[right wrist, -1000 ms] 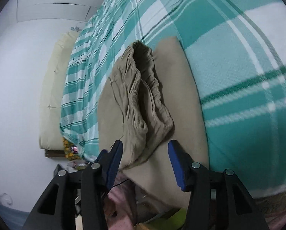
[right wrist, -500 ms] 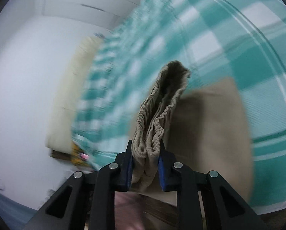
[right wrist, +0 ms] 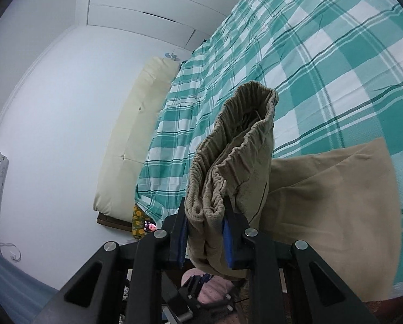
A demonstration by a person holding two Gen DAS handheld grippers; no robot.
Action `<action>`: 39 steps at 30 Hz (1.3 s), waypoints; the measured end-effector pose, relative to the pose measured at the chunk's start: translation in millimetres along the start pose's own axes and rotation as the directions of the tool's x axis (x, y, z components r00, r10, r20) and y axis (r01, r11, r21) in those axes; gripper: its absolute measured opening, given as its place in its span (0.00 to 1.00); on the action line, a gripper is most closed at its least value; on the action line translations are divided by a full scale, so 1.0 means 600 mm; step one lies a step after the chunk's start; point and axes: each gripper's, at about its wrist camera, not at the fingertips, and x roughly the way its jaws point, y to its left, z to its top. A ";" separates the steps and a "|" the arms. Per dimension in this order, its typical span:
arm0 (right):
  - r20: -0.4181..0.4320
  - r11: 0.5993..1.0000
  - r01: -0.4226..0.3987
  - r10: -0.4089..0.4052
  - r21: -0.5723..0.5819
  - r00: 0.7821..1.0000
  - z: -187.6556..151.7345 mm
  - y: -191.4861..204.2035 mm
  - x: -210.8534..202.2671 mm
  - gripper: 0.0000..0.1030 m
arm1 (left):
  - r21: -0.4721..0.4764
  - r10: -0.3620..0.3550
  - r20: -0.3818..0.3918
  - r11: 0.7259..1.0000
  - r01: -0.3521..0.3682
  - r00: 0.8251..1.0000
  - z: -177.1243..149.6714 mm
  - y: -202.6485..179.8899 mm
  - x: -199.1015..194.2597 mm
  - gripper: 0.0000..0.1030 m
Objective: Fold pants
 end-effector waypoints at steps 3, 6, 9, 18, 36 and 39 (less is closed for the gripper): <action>0.014 0.999 0.033 -0.033 0.013 0.999 -0.008 -0.035 -0.035 0.21 | -0.126 -0.132 -0.029 0.984 0.127 0.991 0.003 0.032 0.009 0.45; 0.006 0.993 0.109 -0.110 0.049 0.994 -0.045 -0.100 -0.058 0.21 | -0.080 -0.108 -0.051 0.991 0.103 0.993 -0.004 0.007 0.010 0.27; -0.013 0.965 0.252 -0.252 0.068 0.968 -0.094 -0.173 -0.071 0.21 | -0.028 -0.054 -0.081 0.998 0.052 0.995 -0.010 -0.018 0.019 0.27; 0.007 0.930 0.367 -0.367 -0.026 0.930 -0.138 -0.206 -0.059 0.21 | 0.049 0.030 -0.099 0.998 -0.025 0.995 -0.016 -0.039 0.026 0.27; 0.226 0.582 0.615 -0.602 -0.532 0.766 -0.120 -0.027 -0.090 0.45 | -0.026 -0.034 0.040 0.999 0.035 0.999 0.044 0.027 -0.089 0.67; 0.159 0.607 0.503 -0.529 -0.615 0.833 -0.103 -0.023 -0.030 0.40 | 0.000 -0.055 0.062 0.998 0.055 0.997 0.084 0.001 -0.048 0.66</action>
